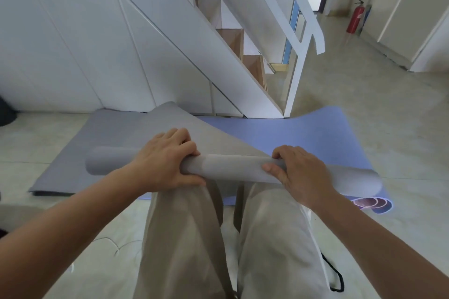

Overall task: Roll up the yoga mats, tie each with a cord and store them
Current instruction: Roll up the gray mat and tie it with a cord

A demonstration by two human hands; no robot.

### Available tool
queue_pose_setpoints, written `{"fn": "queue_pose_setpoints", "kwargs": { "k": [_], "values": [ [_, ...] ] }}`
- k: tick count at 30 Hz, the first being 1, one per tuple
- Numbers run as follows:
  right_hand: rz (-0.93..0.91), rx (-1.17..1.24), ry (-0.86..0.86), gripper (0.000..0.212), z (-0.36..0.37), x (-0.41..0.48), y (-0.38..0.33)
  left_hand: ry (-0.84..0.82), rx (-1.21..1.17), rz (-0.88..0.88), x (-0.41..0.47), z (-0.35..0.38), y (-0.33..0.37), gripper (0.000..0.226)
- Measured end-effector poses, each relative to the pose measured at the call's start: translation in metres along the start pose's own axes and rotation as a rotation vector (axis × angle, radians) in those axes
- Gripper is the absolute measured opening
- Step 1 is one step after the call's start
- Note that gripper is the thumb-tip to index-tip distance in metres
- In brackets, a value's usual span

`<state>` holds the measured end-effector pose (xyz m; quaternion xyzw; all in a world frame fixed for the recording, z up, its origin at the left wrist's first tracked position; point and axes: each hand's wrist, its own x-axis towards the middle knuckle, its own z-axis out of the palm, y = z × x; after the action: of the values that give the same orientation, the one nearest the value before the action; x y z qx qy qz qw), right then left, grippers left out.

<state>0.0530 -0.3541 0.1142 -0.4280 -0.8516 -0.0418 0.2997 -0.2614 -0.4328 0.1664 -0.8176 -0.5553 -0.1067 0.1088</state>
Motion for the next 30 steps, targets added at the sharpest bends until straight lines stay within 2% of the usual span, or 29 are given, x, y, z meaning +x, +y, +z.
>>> {"fn": "queue_pose_setpoints", "kwargs": {
  "k": [7,12,15,20,24,27,30],
  "values": [
    [-0.038,-0.009,0.118,0.052,-0.004,-0.005,-0.004,-0.018,-0.060,-0.018,-0.017,0.002,0.007,0.055],
    [-0.031,-0.014,0.063,0.051,-0.007,-0.013,0.000,-0.040,-0.146,-0.092,-0.015,0.002,0.011,0.058],
    [-0.059,-0.047,0.071,0.061,-0.009,-0.016,0.000,-0.055,-0.197,-0.124,-0.016,0.003,0.012,0.065],
    [-0.056,-0.062,0.108,0.063,-0.011,-0.007,0.001,-0.070,-0.229,-0.182,-0.009,-0.011,0.010,0.078],
    [-0.027,-0.013,0.087,0.059,-0.009,0.002,0.005,-0.119,-0.244,-0.209,0.007,-0.027,0.004,0.058],
    [-0.088,-0.018,0.070,0.068,-0.009,0.013,0.011,-0.216,-0.250,-0.206,0.019,-0.032,0.000,0.066],
    [-0.154,-0.032,0.065,0.070,-0.010,0.028,0.013,-0.262,-0.285,-0.222,0.023,-0.035,-0.008,0.056]
  ]
}}
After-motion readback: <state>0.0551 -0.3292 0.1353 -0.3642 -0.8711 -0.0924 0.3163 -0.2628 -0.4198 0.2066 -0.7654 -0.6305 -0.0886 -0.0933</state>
